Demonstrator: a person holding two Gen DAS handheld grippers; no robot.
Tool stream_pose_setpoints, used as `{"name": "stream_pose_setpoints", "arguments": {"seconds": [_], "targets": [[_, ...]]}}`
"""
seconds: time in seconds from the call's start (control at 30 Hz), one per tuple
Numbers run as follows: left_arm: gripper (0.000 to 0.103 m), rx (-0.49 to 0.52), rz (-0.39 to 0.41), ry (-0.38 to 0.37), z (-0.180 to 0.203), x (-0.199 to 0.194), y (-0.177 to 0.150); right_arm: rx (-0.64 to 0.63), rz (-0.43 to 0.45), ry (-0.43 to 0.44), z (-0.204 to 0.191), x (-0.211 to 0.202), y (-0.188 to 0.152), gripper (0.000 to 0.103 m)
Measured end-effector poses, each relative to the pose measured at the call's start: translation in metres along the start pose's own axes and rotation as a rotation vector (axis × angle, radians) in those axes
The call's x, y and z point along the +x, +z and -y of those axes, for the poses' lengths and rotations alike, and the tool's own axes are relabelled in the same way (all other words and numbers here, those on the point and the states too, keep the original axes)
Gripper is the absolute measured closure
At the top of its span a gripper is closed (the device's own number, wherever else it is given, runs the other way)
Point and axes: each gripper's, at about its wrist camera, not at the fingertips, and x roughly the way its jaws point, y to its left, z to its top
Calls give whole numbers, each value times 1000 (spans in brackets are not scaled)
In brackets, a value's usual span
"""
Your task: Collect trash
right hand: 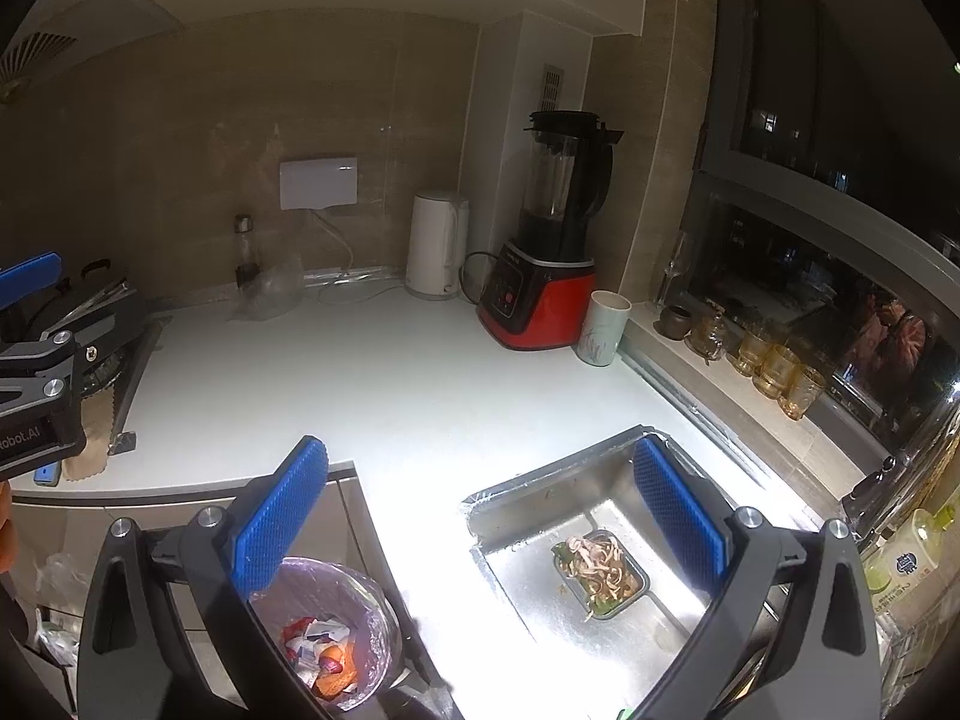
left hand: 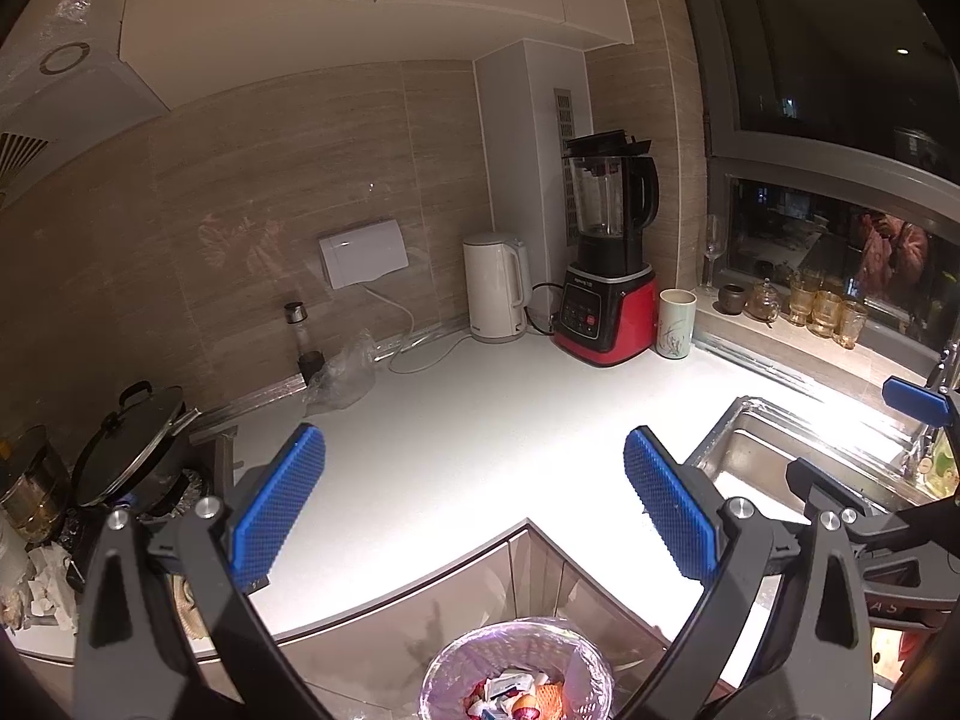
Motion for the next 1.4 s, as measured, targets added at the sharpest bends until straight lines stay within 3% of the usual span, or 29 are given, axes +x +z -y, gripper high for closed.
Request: {"name": "stream_pose_setpoints", "arguments": {"seconds": [1.2,1.4], "targets": [[8,15,-10,-31,3,17,3,-3,-1,-4,4,7,3,2],[8,-4,-28,-81,2,26,4,0,-11,-4,8,13,4,2]]}}
